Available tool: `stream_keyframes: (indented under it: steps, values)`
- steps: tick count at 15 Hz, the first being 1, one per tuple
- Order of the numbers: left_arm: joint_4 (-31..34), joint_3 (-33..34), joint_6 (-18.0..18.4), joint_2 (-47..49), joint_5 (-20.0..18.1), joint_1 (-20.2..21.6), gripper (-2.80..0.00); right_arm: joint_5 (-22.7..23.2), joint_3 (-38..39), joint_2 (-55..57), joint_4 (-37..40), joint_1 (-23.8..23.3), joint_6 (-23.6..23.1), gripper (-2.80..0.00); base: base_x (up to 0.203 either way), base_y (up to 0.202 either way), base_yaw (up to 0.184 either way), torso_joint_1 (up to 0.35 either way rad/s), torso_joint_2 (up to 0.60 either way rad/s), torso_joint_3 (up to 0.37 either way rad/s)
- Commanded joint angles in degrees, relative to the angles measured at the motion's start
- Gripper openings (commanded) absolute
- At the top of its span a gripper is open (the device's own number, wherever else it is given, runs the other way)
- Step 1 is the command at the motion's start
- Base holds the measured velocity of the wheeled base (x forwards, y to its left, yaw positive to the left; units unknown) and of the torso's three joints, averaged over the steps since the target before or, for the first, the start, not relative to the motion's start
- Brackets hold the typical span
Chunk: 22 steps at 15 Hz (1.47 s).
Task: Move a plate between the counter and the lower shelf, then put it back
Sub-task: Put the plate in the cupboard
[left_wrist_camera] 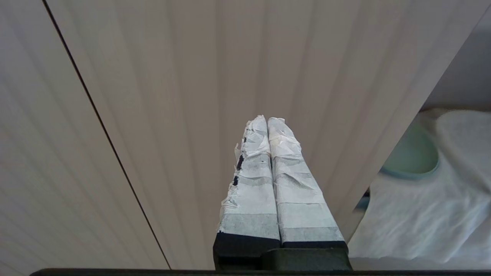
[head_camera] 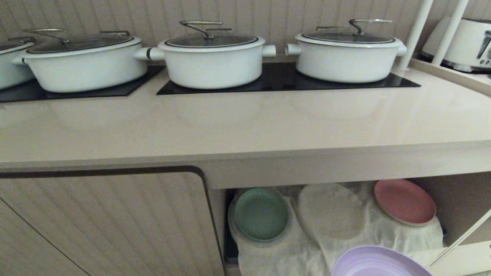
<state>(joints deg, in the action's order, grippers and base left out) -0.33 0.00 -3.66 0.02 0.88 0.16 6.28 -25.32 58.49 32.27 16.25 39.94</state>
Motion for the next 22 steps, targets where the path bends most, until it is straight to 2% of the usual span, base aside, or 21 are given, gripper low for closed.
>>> stream_keyframes:
  steps: [1, 14, 22]
  values:
    - [0.0, 0.0, 0.0, 0.0, 0.0, 0.0, -2.80, 0.0, 0.0, -0.3, 0.3, 0.0, 0.2, -2.80, 0.000, 0.000, 0.000, -0.199, 0.50, 0.292]
    - [0.0, 0.0, 0.0, 0.0, 0.0, 0.1, -2.80, 0.0, 1.2, -1.5, 0.2, 0.0, 0.2, -2.80, 0.000, 0.000, 0.000, -0.157, 0.46, 0.299]
    - [0.0, 0.0, 0.0, 0.0, 0.0, 0.0, -2.80, 0.0, 1.7, -1.5, 0.1, 0.0, 0.2, -2.80, 0.000, 0.000, 0.000, -0.011, 0.05, 0.039]
